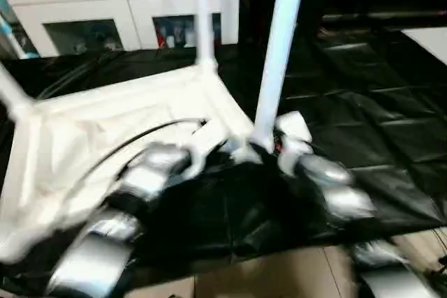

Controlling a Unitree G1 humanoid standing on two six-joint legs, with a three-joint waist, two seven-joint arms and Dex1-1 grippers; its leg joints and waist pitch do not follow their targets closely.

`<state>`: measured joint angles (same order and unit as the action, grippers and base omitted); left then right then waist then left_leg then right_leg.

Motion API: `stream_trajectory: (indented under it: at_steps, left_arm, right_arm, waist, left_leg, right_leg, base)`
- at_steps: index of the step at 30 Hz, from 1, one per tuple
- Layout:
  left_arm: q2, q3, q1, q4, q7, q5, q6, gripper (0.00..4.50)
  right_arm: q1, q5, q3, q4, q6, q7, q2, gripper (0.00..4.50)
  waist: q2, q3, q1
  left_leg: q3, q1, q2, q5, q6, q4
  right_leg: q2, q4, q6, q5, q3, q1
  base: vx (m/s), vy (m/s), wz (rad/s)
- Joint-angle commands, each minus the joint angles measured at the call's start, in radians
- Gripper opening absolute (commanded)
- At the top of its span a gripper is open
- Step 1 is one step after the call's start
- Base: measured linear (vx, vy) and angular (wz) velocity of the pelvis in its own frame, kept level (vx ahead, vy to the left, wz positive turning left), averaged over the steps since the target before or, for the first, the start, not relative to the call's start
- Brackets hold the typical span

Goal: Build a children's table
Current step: Rotate leg to tighten

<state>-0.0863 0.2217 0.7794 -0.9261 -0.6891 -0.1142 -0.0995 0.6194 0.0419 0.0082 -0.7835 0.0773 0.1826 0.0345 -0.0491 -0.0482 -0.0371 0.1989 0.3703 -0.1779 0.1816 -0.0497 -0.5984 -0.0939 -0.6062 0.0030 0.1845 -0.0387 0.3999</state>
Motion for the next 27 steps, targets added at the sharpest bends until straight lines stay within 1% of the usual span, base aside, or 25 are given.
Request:
stream_trajectory:
  at_steps: [1,2,3,5,6,7,8,9,10,11,12,13,14,15,16,17,18,19,21,22,24,26,27]
  left_arm:
    - [0.03,-0.013,0.021,-0.069,0.11,-0.011,0.002,0.0]
    - [0.038,-0.01,0.03,-0.08,0.117,-0.014,0.013,0.0]
    - [0.044,-0.004,0.039,-0.088,0.112,-0.02,0.027,0.0]
    - [0.046,0.0,0.045,-0.095,0.103,-0.023,0.038,0.0]
    - [0.046,0.0,0.051,-0.106,0.098,-0.025,0.044,0.0]
    - [0.042,0.002,0.05,-0.11,0.084,-0.026,0.055,0.0]
    - [0.042,0.002,0.05,-0.11,0.084,-0.026,0.055,0.0]
    - [0.038,0.004,0.048,-0.113,0.077,-0.028,0.058,0.0]
    - [0.035,0.005,0.046,-0.115,0.074,-0.029,0.062,0.0]
    - [0.03,0.007,0.047,-0.126,0.073,-0.032,0.071,0.0]
    - [0.023,0.008,0.044,-0.131,0.068,-0.032,0.078,0.0]
    - [0.017,0.01,0.041,-0.135,0.06,-0.033,0.088,0.0]
    - [0.005,0.01,0.034,-0.136,0.045,-0.033,0.096,0.0]
    - [-0.004,0.01,0.03,-0.139,0.035,-0.036,0.105,0.0]
    - [-0.004,0.01,0.03,-0.139,0.035,-0.036,0.105,0.0]
    - [-0.018,0.009,0.024,-0.141,0.015,-0.037,0.119,0.0]
    - [-0.026,0.01,0.02,-0.139,0.002,-0.037,0.128,0.0]
    - [-0.03,0.01,0.018,-0.139,-0.003,-0.037,0.132,0.0]
    - [-0.062,0.015,0.002,-0.127,-0.056,-0.035,0.17,0.0]
    - [-0.071,0.017,-0.003,-0.124,-0.075,-0.034,0.188,0.0]
    - [-0.095,0.022,-0.025,-0.097,-0.166,-0.014,0.232,0.0]
    - [-0.106,0.023,-0.038,-0.078,-0.219,0.001,0.244,0.0]
    - [-0.133,0.033,-0.064,-0.037,-0.302,0.017,0.254,0.0]
  right_arm:
    - [0.009,0.012,0.014,-0.066,0.023,-0.044,-0.062,2.68]
    - [0.016,0.009,0.014,-0.073,0.014,-0.053,-0.071,2.68]
    - [0.022,0.008,0.013,-0.075,0.001,-0.047,-0.077,2.68]
    - [0.023,0.014,0.005,-0.072,-0.005,-0.035,-0.078,2.68]
    - [0.026,0.023,-0.007,-0.072,-0.005,-0.022,-0.08,3.24]
    - [0.024,0.031,-0.021,-0.065,-0.011,-0.024,-0.077,3.38]
    - [0.024,0.031,-0.021,-0.065,-0.011,-0.024,-0.077,3.38]
    - [0.024,0.031,-0.024,-0.061,-0.014,-0.027,-0.071,3.49]
    - [0.023,0.032,-0.027,-0.058,-0.016,-0.028,-0.066,3.65]
    - [0.024,0.032,-0.032,-0.059,-0.022,-0.032,-0.06,3.78]
    - [0.021,0.022,-0.022,-0.048,-0.034,-0.019,-0.043,3.78]
    - [0.017,0.01,-0.01,-0.038,-0.05,-0.003,-0.027,3.88]
    - [0.006,-0.014,0.021,-0.01,-0.071,0.045,0.009,3.88]
    - [-0.004,-0.029,0.04,0.01,-0.082,0.083,0.035,4.1]
    - [-0.004,-0.029,0.04,0.01,-0.082,0.083,0.035,4.1]
    - [-0.018,-0.037,0.053,0.042,-0.091,0.15,0.074,4.1]
    - [-0.025,-0.04,0.058,0.059,-0.095,0.178,0.093,4.1]
    - [-0.028,-0.041,0.06,0.065,-0.097,0.188,0.101,4.1]
    - [-0.049,-0.057,0.085,0.117,-0.129,0.277,0.174,4.1]
    - [-0.054,-0.06,0.089,0.127,-0.139,0.297,0.191,4.1]
    - [-0.067,-0.047,0.093,0.157,-0.148,0.361,0.227,4.1]
    - [-0.074,-0.036,0.098,0.173,-0.151,0.393,0.243,4.1]
    - [-0.092,-0.008,0.102,0.209,-0.149,0.46,0.269,4.1]
  waist:
    - [0.01,0.057,-0.002]
    - [0.008,0.058,-0.005]
    - [0.009,0.057,-0.005]
    - [0.008,0.059,-0.007]
    - [0.006,0.059,-0.009]
    - [0.005,0.059,-0.01]
    - [0.006,0.059,-0.011]
    - [0.004,0.059,-0.011]
    - [-0.001,0.058,-0.011]
    - [0.002,0.058,-0.01]
    - [0.001,0.058,-0.011]
    - [0.001,0.057,-0.01]
    - [0.001,0.057,-0.011]
    - [0.001,0.058,-0.012]
    - [0.004,0.058,-0.013]
    - [0.005,0.058,-0.013]
    - [0.007,0.059,-0.015]
    - [0.005,0.059,-0.016]
    - [0.008,0.06,-0.016]
    - [0.008,0.059,-0.019]
    - [0.01,0.059,-0.02]
    - [0.006,0.062,-0.019]
    - [0.009,0.064,-0.019]
  left_leg:
    - [-0.03,-0.019,-0.035,0.368,-0.004,0.087]
    - [-0.03,-0.016,-0.036,0.357,0.005,0.088]
    - [-0.029,-0.014,-0.036,0.354,0.01,0.088]
    - [-0.029,-0.014,-0.036,0.348,0.017,0.087]
    - [-0.029,-0.011,-0.037,0.338,0.023,0.088]
    - [-0.029,-0.012,-0.037,0.338,0.025,0.088]
    - [-0.029,-0.012,-0.038,0.341,0.026,0.089]
    - [-0.029,-0.011,-0.037,0.343,0.028,0.089]
    - [-0.031,-0.012,-0.038,0.349,0.025,0.09]
    - [-0.031,-0.012,-0.038,0.353,0.024,0.091]
    - [-0.03,-0.014,-0.038,0.365,0.019,0.091]
    - [-0.03,-0.014,-0.039,0.371,0.019,0.091]
    - [-0.031,-0.013,-0.039,0.373,0.019,0.091]
    - [-0.03,-0.013,-0.039,0.371,0.018,0.091]
    - [-0.029,-0.01,-0.038,0.362,0.025,0.09]
    - [-0.029,-0.01,-0.038,0.354,0.028,0.089]
    - [-0.029,-0.005,-0.037,0.328,0.04,0.087]
    - [-0.027,-0.005,-0.037,0.316,0.05,0.085]
    - [-0.027,-0.001,-0.036,0.29,0.061,0.083]
    - [-0.026,-0.003,-0.037,0.28,0.07,0.082]
    - [-0.025,-0.001,-0.038,0.264,0.081,0.081]
    - [-0.025,0.002,-0.039,0.242,0.088,0.079]
    - [-0.026,0.0,-0.042,0.234,0.088,0.079]
  right_leg:
    - [-0.049,0.095,-0.197,0.355,0.027,-0.027]
    - [-0.051,0.095,-0.199,0.334,0.028,-0.03]
    - [-0.051,0.096,-0.199,0.331,0.028,-0.029]
    - [-0.051,0.094,-0.198,0.311,0.028,-0.032]
    - [-0.051,0.092,-0.203,0.29,0.027,-0.035]
    - [-0.051,0.091,-0.205,0.286,0.027,-0.035]
    - [-0.051,0.091,-0.207,0.283,0.027,-0.035]
    - [-0.052,0.091,-0.209,0.283,0.027,-0.036]
    - [-0.051,0.09,-0.209,0.289,0.026,-0.034]
    - [-0.051,0.092,-0.208,0.291,0.026,-0.034]
    - [-0.05,0.092,-0.208,0.297,0.026,-0.033]
    - [-0.05,0.092,-0.208,0.3,0.026,-0.033]
    - [-0.051,0.094,-0.207,0.304,0.026,-0.033]
    - [-0.05,0.094,-0.203,0.298,0.025,-0.035]
    - [-0.051,0.093,-0.203,0.288,0.027,-0.037]
    - [-0.052,0.092,-0.205,0.283,0.027,-0.037]
    - [-0.053,0.091,-0.205,0.269,0.027,-0.043]
    - [-0.052,0.092,-0.206,0.261,0.027,-0.042]
    - [-0.052,0.09,-0.211,0.252,0.025,-0.047]
    - [-0.053,0.091,-0.213,0.247,0.026,-0.044]
    - [-0.053,0.09,-0.215,0.245,0.026,-0.047]
    - [-0.052,0.084,-0.228,0.223,0.024,-0.048]
    - [-0.053,0.083,-0.235,0.21,0.024,-0.048]
  base:
    - [0.0,0.0,0.0]
    - [0.0,0.0,0.0]
    - [0.0,0.0,0.0]
    - [0.0,0.0,0.0]
    - [0.0,0.0,0.0]
    - [0.0,0.0,0.0]
    - [0.0,0.0,0.0]
    - [0.0,0.0,0.0]
    - [0.0,0.0,0.0]
    - [0.0,0.0,0.0]
    - [0.0,0.0,0.0]
    - [0.0,0.0,0.0]
    - [0.0,0.0,0.0]
    - [0.0,0.0,0.0]
    - [0.0,0.0,0.0]
    - [0.0,0.0,0.0]
    - [0.0,0.0,0.0]
    - [0.0,0.0,0.0]
    - [0.0,0.0,0.0]
    - [0.0,0.0,0.0]
    - [0.0,0.0,0.0]
    - [0.0,0.0,0.0]
    - [0.0,0.0,0.0]
